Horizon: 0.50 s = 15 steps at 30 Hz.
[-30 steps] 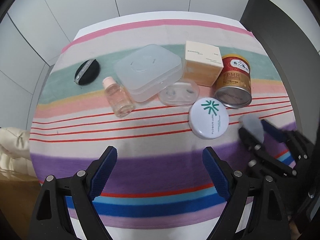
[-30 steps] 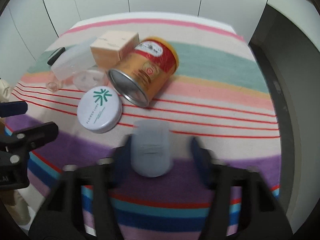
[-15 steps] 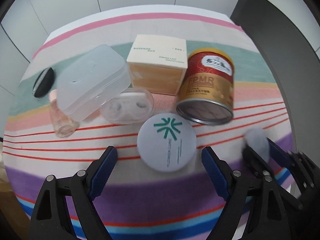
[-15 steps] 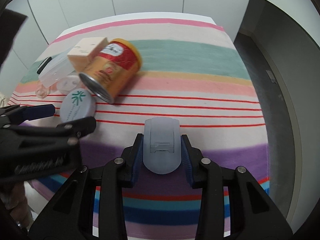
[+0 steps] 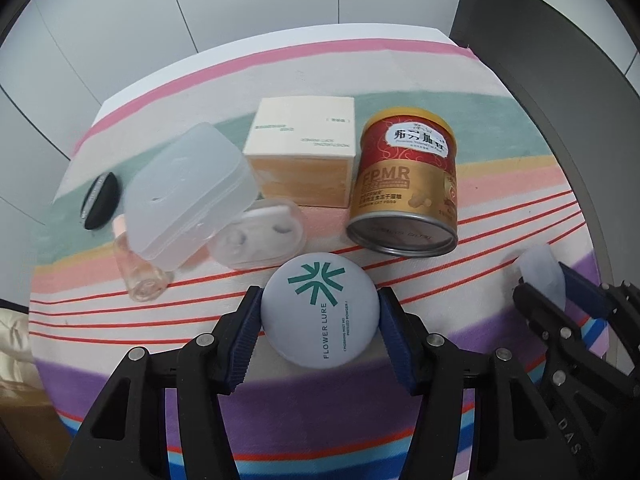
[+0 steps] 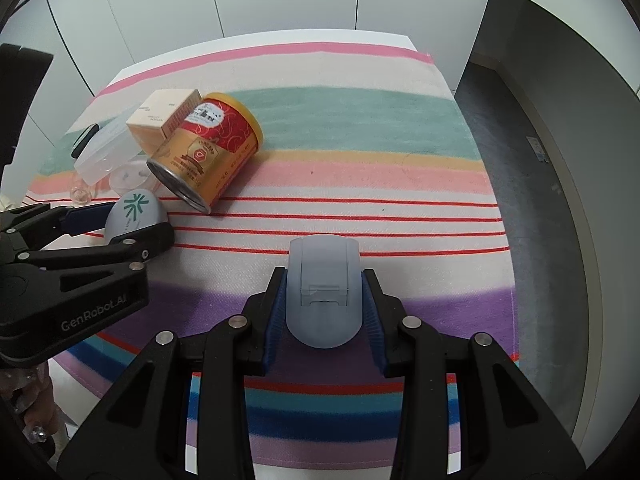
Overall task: Organize objects
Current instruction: 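Lift the white compact and white case with both tools off the table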
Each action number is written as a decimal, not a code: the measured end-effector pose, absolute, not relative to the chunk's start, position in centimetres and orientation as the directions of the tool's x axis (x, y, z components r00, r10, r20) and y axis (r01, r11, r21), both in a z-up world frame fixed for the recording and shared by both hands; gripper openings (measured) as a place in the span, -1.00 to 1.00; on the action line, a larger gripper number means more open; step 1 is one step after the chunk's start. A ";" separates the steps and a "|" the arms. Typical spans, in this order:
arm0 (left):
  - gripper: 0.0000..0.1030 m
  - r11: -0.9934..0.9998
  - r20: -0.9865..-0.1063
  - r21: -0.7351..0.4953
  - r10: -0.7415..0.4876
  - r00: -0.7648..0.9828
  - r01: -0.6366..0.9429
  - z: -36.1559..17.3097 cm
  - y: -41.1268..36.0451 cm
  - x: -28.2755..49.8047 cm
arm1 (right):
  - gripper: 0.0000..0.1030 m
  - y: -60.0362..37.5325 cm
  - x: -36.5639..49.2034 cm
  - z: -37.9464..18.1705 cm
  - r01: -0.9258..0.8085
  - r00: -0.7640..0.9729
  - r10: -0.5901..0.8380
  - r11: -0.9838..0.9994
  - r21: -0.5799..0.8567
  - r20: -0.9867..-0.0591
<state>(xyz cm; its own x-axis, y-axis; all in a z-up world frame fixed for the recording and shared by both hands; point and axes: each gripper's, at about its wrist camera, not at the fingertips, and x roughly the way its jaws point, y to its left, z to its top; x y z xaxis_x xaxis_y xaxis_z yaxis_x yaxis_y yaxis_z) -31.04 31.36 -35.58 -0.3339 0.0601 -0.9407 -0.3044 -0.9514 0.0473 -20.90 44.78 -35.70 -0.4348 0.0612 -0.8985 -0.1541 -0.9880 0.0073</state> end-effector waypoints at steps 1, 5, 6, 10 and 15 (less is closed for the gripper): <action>0.13 -0.952 -0.940 0.053 0.054 -0.337 -0.302 -35.3 31.2 -31.0 | -0.27 44.8 -20.9 -35.5 -0.154 -0.436 0.062 -0.988 0.006 -0.898; 0.13 -0.957 -0.937 0.044 0.060 -0.344 -0.288 -33.7 30.4 -30.8 | -0.27 44.4 -20.9 -34.3 -0.149 -0.447 0.066 -0.989 0.002 -0.892; 0.13 -0.957 -0.935 0.048 0.058 -0.350 -0.285 -33.2 30.2 -30.7 | -0.27 44.3 -21.0 -33.8 -0.146 -0.453 0.068 -0.989 -0.001 -0.889; 0.13 -0.960 -0.920 0.063 0.050 -0.388 -0.272 -30.6 29.7 -30.5 | -0.27 43.8 -21.3 -31.5 -0.125 -0.479 0.081 -0.992 -0.023 -0.874; 0.13 -0.970 -0.907 0.067 0.039 -0.420 -0.234 -27.1 29.3 -32.2 | -0.27 43.1 -21.4 -27.3 -0.109 -0.522 0.088 -0.993 -0.035 -0.848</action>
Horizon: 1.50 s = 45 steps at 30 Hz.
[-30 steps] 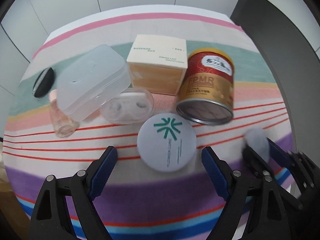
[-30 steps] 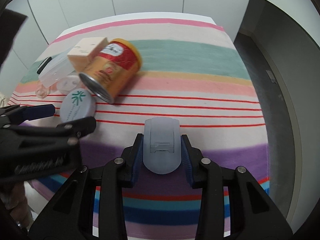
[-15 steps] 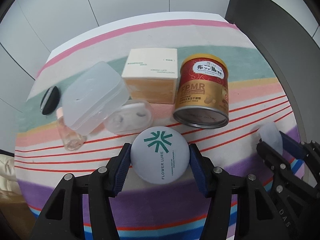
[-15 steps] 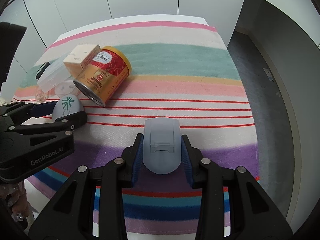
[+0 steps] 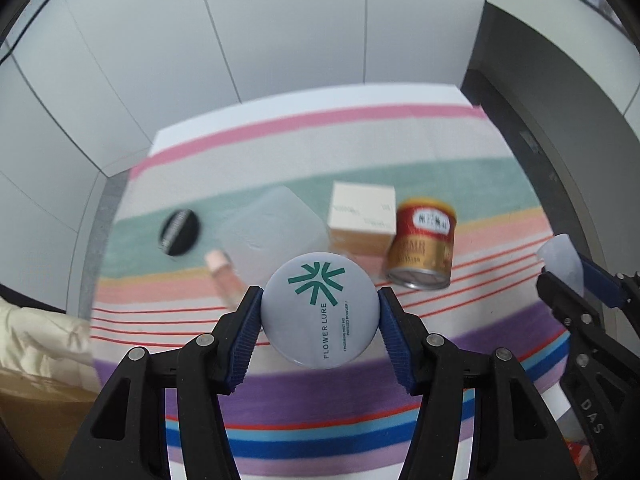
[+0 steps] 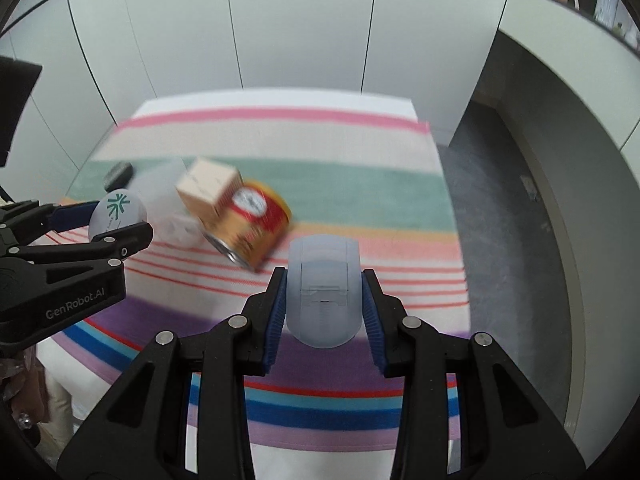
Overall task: Organize objects
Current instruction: 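Lift the white compact and white case with both tools off the table, then carry the white compact and white case with both tools over the cardboard box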
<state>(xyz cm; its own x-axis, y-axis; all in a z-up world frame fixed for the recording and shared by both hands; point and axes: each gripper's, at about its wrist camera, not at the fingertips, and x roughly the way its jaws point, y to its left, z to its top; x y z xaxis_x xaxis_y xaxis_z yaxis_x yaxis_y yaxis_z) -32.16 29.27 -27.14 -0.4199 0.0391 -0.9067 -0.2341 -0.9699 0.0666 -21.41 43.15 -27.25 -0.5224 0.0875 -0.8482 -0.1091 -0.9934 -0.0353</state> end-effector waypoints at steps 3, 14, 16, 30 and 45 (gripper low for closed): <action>0.13 -0.976 -0.897 0.051 0.048 -0.440 -0.211 -24.6 28.3 -32.1 | -0.27 42.8 -21.6 -24.1 -0.107 -0.543 0.088 -0.994 -0.035 -0.835; 0.13 -0.987 -0.803 0.023 0.078 -0.591 -0.161 -13.2 25.0 -30.0 | -0.27 42.0 -21.6 -14.3 -0.088 -0.618 0.101 -0.994 -0.060 -0.779; 0.13 -0.988 -0.788 0.019 0.081 -0.610 -0.156 -11.2 24.6 -29.7 | -0.27 41.9 -21.5 -12.7 -0.088 -0.631 0.105 -0.994 -0.064 -0.769; 0.13 -0.997 -0.743 0.025 0.026 -0.669 -0.066 -5.2 21.5 -27.9 | -0.27 39.9 -19.2 -5.4 -0.041 -0.702 0.056 -0.998 -0.039 -0.710; 0.13 -0.995 -0.754 0.045 0.023 -0.657 -0.087 -4.8 21.3 -23.4 | -0.27 39.6 -15.3 -5.4 -0.043 -0.692 0.041 -0.999 -0.015 -0.720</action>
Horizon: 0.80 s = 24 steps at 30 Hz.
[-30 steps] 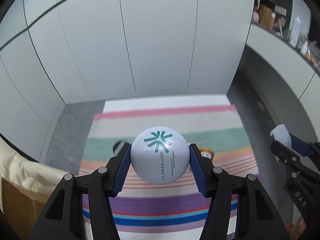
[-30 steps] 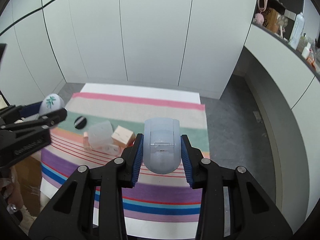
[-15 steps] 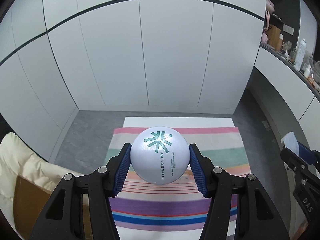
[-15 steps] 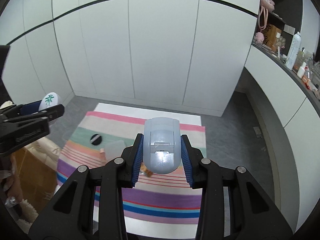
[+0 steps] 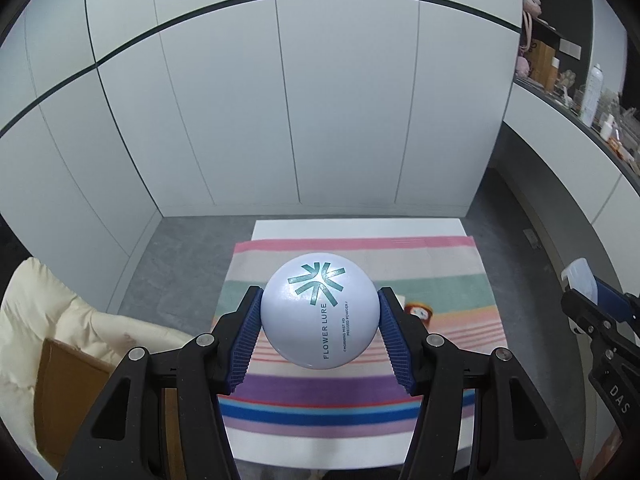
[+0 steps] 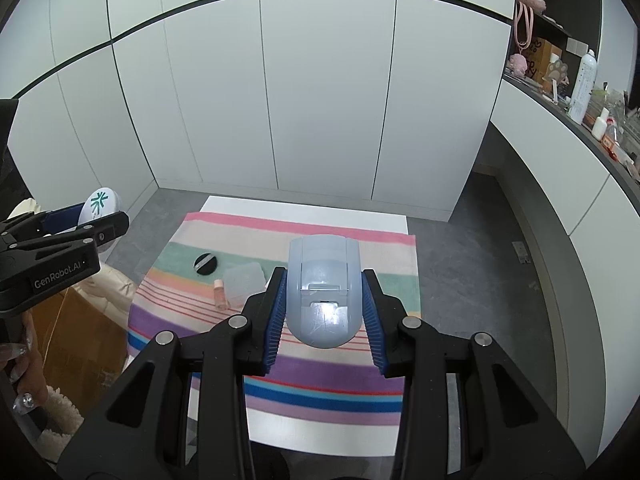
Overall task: Organize objects
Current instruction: 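Carry the white compact and white case with both tools over the cardboard box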
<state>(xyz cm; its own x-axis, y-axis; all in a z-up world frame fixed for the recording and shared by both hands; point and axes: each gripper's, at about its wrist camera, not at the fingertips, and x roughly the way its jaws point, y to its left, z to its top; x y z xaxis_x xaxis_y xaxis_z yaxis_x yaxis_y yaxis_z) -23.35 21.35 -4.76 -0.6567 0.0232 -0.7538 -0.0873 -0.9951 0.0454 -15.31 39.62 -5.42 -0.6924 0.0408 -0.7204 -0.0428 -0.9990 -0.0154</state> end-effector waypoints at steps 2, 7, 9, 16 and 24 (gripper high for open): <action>0.13 -0.994 -0.762 0.043 0.034 -0.646 -0.103 -4.8 21.4 -22.3 | -0.27 39.6 -14.3 -5.3 -0.042 -0.695 0.043 -0.999 -0.018 -0.717; 0.13 -0.986 -0.764 0.080 0.031 -0.644 -0.143 -4.9 21.2 -19.0 | -0.27 40.0 -11.2 -5.2 -0.042 -0.703 0.035 -0.999 -0.008 -0.710; 0.13 -0.983 -0.754 0.100 0.025 -0.657 -0.152 -4.7 20.9 -17.6 | -0.27 40.0 -9.9 -5.2 -0.047 -0.705 0.043 -0.999 -0.014 -0.708; 0.13 -0.994 -0.773 0.017 0.057 -0.632 -0.110 -4.9 18.3 -13.2 | -0.27 39.8 -5.3 -6.1 -0.040 -0.691 0.030 -0.999 -0.004 -0.723; 0.13 -0.992 -0.789 0.011 0.066 -0.611 -0.122 -6.5 17.4 -7.7 | -0.27 39.7 0.1 -8.0 -0.046 -0.648 -0.005 -0.998 0.045 -0.761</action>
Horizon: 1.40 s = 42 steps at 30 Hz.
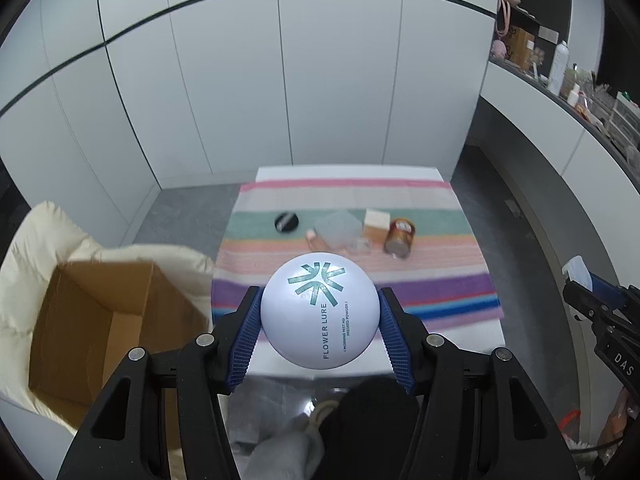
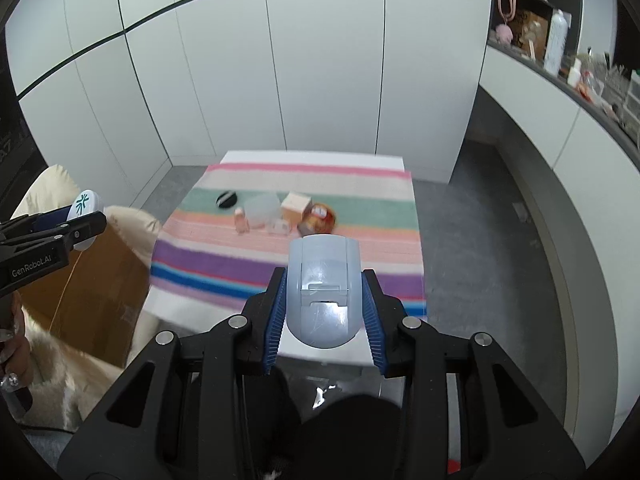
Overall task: Organize objects
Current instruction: 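Carry the white compact and white case with both tools over the cardboard box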
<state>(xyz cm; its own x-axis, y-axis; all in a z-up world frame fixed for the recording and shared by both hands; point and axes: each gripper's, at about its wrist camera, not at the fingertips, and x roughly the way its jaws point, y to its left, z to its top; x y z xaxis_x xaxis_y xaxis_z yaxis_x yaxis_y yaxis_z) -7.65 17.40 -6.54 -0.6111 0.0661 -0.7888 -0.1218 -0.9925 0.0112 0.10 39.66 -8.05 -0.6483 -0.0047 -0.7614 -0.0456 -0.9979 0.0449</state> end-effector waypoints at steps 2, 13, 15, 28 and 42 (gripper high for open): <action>0.13 -0.992 -0.799 0.008 0.069 -0.597 -0.125 -6.9 17.1 -6.2 | -0.27 39.8 1.6 -8.5 -0.049 -0.635 -0.007 -0.998 0.049 -0.772; 0.13 -0.989 -0.811 -0.021 0.103 -0.576 -0.148 -7.0 16.3 -3.8 | -0.27 41.2 5.1 -8.6 -0.125 -0.613 0.048 -0.991 0.037 -0.789; 0.13 -0.989 -0.812 -0.030 0.107 -0.573 -0.141 -7.0 16.0 -3.8 | -0.27 41.1 5.2 -8.5 -0.129 -0.613 0.053 -0.991 0.033 -0.788; 0.13 -0.995 -0.817 -0.033 0.079 -0.571 -0.092 -7.1 13.5 -3.2 | -0.27 39.0 5.1 -8.6 -0.088 -0.610 0.032 -0.996 0.028 -0.792; 0.13 -0.988 -0.824 -0.030 -0.063 -0.564 0.154 -7.6 2.1 0.4 | -0.27 27.9 1.3 -8.8 0.159 -0.608 -0.120 -0.987 0.028 -0.785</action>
